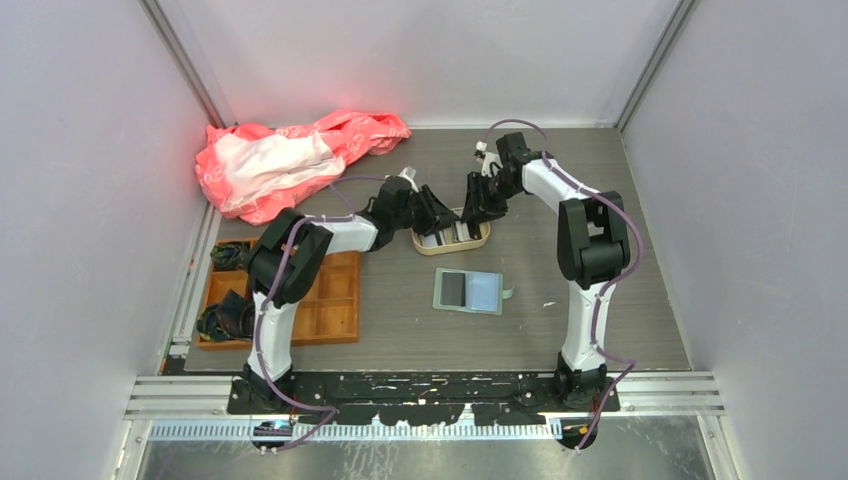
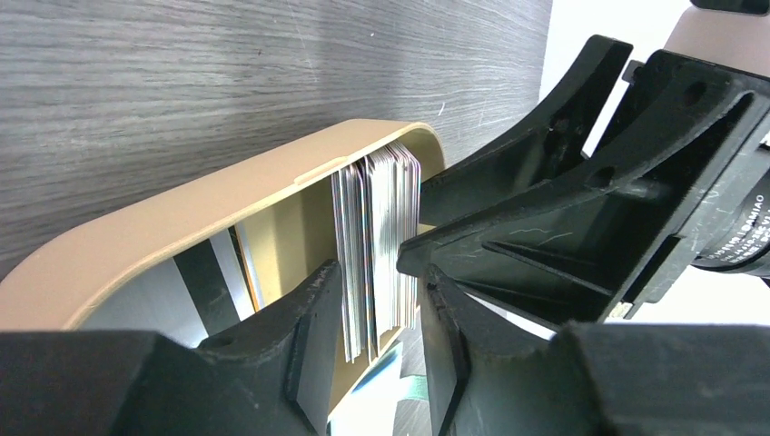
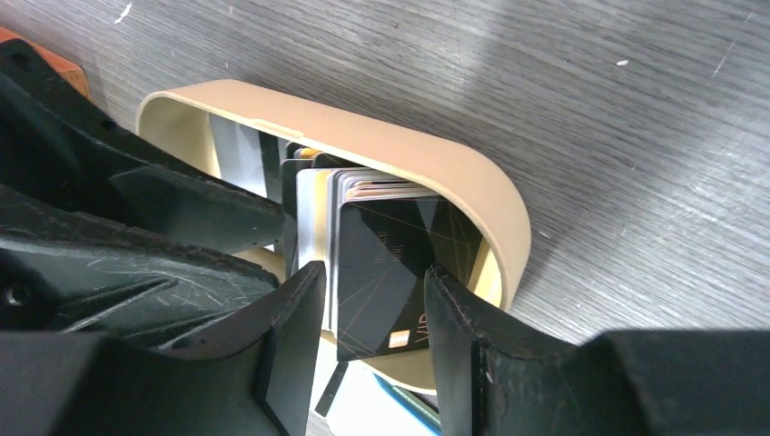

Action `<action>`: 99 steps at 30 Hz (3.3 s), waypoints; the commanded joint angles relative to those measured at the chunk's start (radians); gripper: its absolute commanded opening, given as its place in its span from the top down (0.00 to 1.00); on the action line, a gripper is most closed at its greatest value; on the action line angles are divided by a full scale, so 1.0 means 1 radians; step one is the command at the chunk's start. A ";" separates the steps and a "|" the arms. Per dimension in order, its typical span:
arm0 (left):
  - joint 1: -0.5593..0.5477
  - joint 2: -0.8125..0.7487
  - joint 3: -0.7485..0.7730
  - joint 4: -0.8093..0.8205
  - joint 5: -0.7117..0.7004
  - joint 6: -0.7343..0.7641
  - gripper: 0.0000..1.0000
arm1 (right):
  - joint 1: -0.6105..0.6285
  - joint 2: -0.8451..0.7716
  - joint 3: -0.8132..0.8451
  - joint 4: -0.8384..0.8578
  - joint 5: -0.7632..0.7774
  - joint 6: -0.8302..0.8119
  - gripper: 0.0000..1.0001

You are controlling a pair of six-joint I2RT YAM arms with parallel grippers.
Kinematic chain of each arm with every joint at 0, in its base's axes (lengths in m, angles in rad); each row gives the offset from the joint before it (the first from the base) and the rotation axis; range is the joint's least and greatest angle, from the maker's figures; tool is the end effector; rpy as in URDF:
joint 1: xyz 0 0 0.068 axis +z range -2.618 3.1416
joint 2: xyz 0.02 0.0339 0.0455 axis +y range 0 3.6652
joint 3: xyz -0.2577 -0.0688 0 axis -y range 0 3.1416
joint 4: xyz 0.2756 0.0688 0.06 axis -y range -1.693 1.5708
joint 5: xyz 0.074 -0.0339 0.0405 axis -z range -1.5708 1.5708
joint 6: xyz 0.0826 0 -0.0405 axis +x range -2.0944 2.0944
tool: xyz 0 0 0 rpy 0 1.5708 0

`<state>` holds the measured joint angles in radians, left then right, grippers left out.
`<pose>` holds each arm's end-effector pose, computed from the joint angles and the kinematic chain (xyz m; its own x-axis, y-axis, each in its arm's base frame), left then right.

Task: Put the credit cards into the card holder
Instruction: Pick up the credit card from the storage box.

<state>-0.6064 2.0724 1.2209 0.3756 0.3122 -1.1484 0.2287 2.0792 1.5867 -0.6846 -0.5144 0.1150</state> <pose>0.4016 -0.3094 0.1017 -0.8536 -0.4643 -0.2360 -0.0291 0.4949 -0.8684 0.4511 0.1467 0.1264 -0.9373 -0.1156 -0.3289 -0.2755 0.8238 0.4954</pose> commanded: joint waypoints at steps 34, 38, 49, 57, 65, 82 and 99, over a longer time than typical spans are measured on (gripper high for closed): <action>-0.035 0.128 0.135 0.145 0.088 -0.096 0.72 | -0.123 -0.147 -0.098 0.062 0.096 -0.038 0.45; -0.044 0.142 0.155 0.138 0.093 -0.097 0.72 | -0.124 -0.126 -0.103 0.055 0.131 -0.051 0.55; -0.063 0.183 0.216 0.142 0.104 -0.109 0.72 | -0.128 -0.088 -0.102 0.038 0.083 -0.064 0.60; -0.070 0.189 0.222 0.146 0.098 -0.112 0.71 | -0.148 -0.120 -0.095 0.036 0.033 -0.066 0.62; -0.071 0.188 0.215 0.105 0.084 -0.099 0.72 | -0.215 -0.242 -0.144 0.071 0.013 -0.097 0.61; -0.089 0.196 0.275 0.031 0.099 -0.050 0.65 | -0.205 -0.094 -0.133 0.043 0.085 -0.100 0.63; -0.101 0.224 0.393 -0.175 0.085 -0.017 0.55 | -0.203 -0.094 -0.135 0.045 0.059 -0.089 0.64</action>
<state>-0.7017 2.2890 1.5616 0.2695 0.4072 -1.1915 0.0208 2.0041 1.4345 -0.6518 -0.4324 0.0216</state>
